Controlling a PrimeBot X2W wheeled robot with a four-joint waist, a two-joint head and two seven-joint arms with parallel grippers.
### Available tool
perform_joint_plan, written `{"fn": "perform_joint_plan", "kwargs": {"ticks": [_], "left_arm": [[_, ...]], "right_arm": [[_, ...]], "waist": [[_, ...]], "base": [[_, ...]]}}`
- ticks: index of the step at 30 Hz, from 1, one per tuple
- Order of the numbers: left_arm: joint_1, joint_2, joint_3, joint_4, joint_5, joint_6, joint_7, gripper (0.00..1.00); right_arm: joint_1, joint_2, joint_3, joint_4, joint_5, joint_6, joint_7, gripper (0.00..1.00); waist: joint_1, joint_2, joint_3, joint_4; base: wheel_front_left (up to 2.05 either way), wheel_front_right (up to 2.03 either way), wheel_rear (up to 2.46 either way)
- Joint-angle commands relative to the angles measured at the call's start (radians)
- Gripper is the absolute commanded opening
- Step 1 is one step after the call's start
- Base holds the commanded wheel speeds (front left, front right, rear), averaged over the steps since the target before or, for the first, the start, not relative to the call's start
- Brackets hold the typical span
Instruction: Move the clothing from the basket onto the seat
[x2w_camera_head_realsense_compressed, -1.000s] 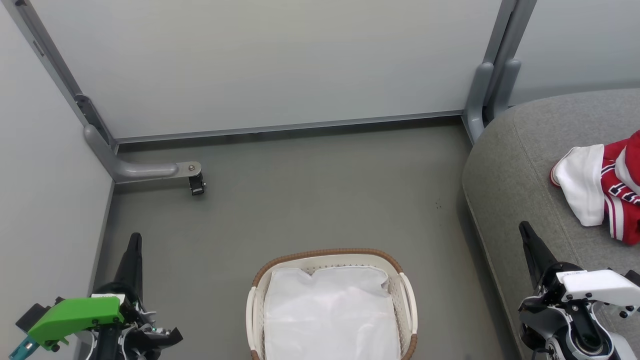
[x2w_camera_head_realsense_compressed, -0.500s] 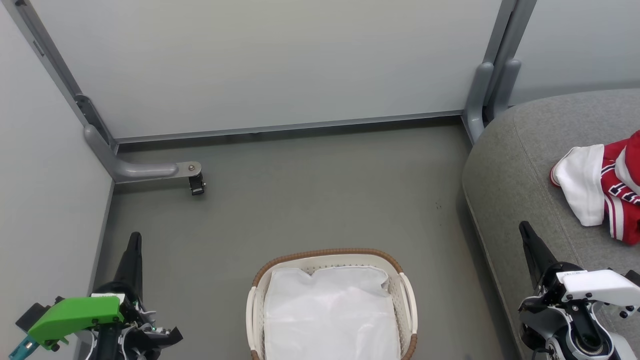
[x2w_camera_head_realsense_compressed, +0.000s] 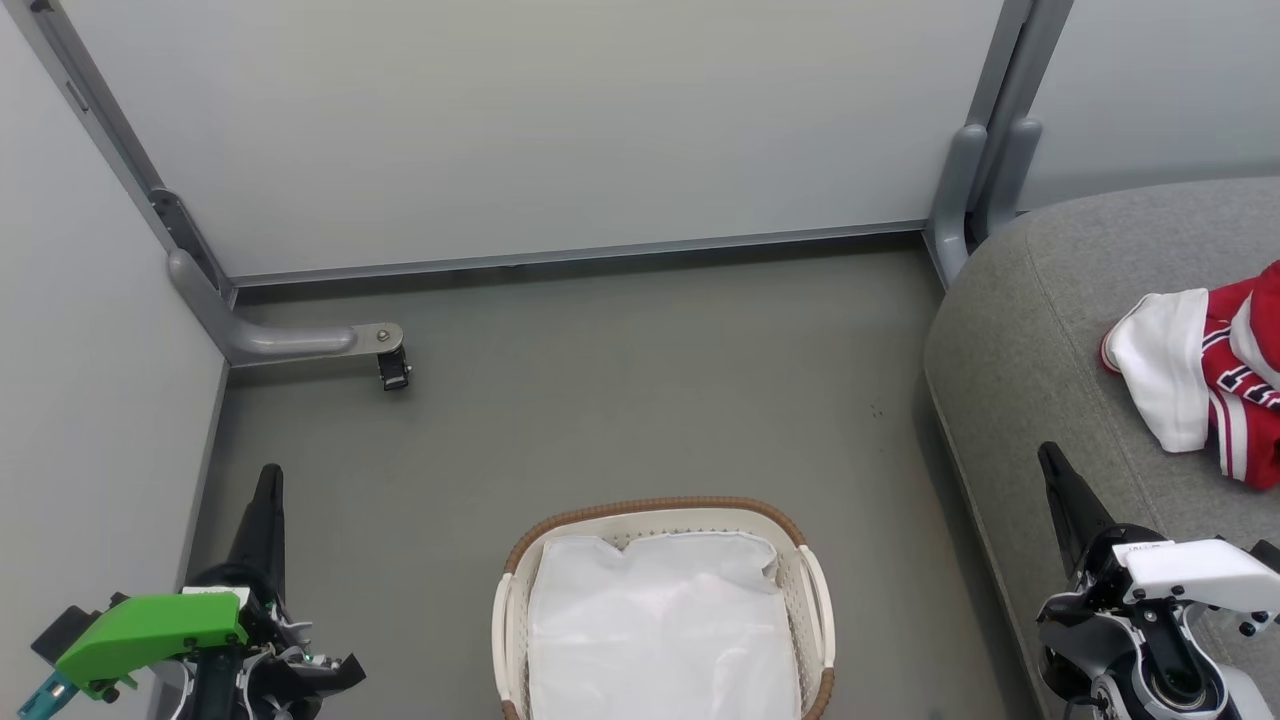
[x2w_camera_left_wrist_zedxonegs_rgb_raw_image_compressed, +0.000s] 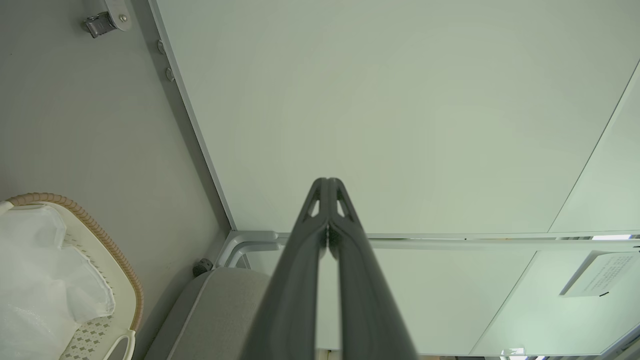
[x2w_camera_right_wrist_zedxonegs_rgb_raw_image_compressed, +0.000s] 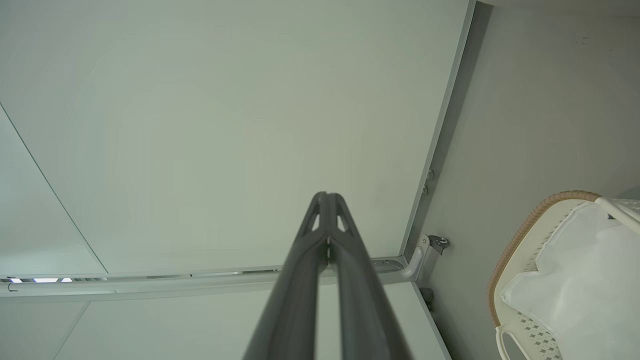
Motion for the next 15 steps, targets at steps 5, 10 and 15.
{"fn": "perform_joint_plan", "kwargs": {"ticks": [5, 10, 15], "left_arm": [[-0.011, 0.007, 0.003, -0.001, -0.003, 0.002, 0.003, 0.0], [-0.011, 0.007, 0.003, -0.001, -0.003, 0.002, 0.003, 0.0], [-0.011, 0.007, 0.003, -0.001, -0.003, 0.002, 0.003, 0.0]], "right_arm": [[0.011, -0.006, -0.002, -0.003, 0.004, 0.0, 0.003, 0.0], [0.011, -0.006, -0.002, -0.003, 0.004, 0.0, 0.003, 0.0], [0.011, -0.006, -0.002, -0.003, 0.004, 0.0, 0.003, 0.0]], "waist": [[0.0, 0.0, 0.0, 0.0], [0.0, 0.0, 0.0, 0.0], [0.0, 0.0, 0.0, 0.0]], "base": [[0.0, 0.0, 0.0], [0.0, 0.0, 0.0], [0.0, 0.0, 0.0]]}}
